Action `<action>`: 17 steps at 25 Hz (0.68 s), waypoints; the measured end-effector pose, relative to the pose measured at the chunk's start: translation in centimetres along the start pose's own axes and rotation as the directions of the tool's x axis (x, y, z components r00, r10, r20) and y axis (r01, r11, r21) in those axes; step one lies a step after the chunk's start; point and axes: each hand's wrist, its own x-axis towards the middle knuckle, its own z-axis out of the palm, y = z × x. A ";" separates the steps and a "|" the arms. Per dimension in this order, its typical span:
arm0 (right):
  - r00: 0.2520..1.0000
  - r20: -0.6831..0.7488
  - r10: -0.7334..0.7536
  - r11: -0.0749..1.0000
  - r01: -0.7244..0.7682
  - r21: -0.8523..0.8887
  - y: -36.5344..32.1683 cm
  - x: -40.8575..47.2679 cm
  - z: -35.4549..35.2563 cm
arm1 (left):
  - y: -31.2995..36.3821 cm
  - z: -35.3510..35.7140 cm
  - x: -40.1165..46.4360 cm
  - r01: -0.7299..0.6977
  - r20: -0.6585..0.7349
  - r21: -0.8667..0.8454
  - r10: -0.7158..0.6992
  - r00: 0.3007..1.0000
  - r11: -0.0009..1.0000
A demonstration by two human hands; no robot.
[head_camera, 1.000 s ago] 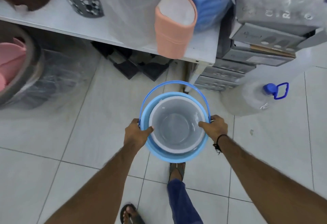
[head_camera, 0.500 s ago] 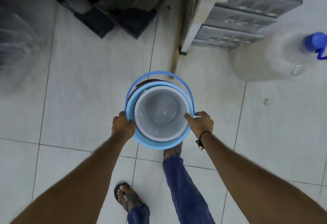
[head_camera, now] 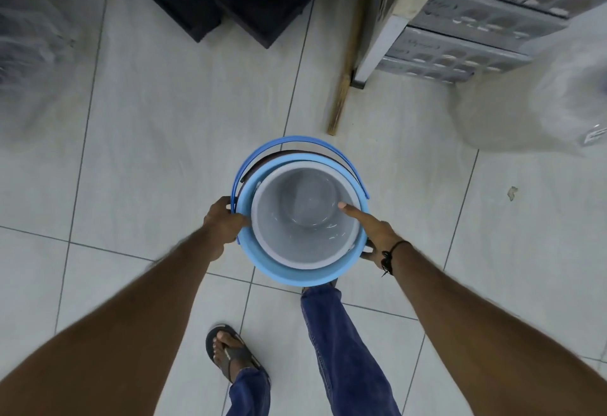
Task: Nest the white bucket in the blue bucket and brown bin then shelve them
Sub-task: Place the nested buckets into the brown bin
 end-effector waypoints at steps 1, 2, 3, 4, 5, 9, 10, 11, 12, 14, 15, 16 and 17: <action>1.000 -0.012 -0.018 1.000 0.018 0.006 0.1 -0.1 0.2 | 0.1 -0.2 0.0 0.017 0.034 -0.011 -0.017 0.999 1.000; 0.997 -0.052 -0.049 0.999 0.049 0.003 0.2 -0.3 0.5 | 0.0 -0.4 -0.3 0.019 0.055 -0.009 -0.019 0.998 1.000; 0.991 -0.098 -0.087 0.996 0.086 -0.011 0.1 -0.5 0.7 | -0.1 -0.6 -0.6 0.017 0.057 -0.006 -0.017 0.998 1.000; 0.985 -0.125 -0.120 0.993 0.117 -0.032 -0.2 -1.0 0.9 | -0.3 -0.8 -1.1 0.019 0.049 -0.020 -0.018 0.999 1.000; 0.981 -0.132 -0.143 0.989 0.136 -0.063 -0.5 -2.1 1.0 | -0.6 -1.4 -2.1 0.028 0.037 -0.047 -0.027 0.999 0.998; 0.982 -0.036 -0.185 0.971 0.177 -0.164 -2.6 -10.4 2.5 | -0.7 -8.1 -8.7 0.067 0.050 -0.173 -0.060 0.997 0.983; 0.978 -0.012 -0.208 0.962 0.202 -0.186 -3.3 -13.6 3.3 | -0.6 -10.9 -11.2 0.065 0.060 -0.190 -0.055 0.997 0.980; 0.973 0.012 -0.232 0.950 0.230 -0.210 -4.1 -17.2 4.3 | -0.6 -13.9 -13.9 0.062 0.076 -0.198 -0.048 0.996 0.978; 0.966 0.025 -0.258 0.939 0.257 -0.231 -4.9 -20.1 4.9 | -0.6 -16.3 -15.9 0.059 0.093 -0.210 -0.040 0.995 0.976; 0.947 0.062 -0.314 0.904 0.318 -0.284 -6.5 -27.0 6.8 | -0.7 -22.0 -20.3 0.056 0.122 -0.260 -0.024 0.992 0.964; 0.938 0.069 -0.339 0.889 0.343 -0.302 -7.2 -30.5 7.7 | -0.8 -24.9 -22.4 0.049 0.136 -0.290 -0.009 0.991 0.956; 0.922 0.070 -0.381 0.867 0.383 -0.319 -7.9 -34.2 8.7 | -0.8 -27.9 -24.6 0.028 0.142 -0.311 0.017 0.990 0.950; 0.906 0.072 -0.417 0.850 0.416 -0.324 -8.6 -38.2 9.9 | -0.8 -31.1 -26.9 -0.002 0.134 -0.314 0.046 0.990 0.950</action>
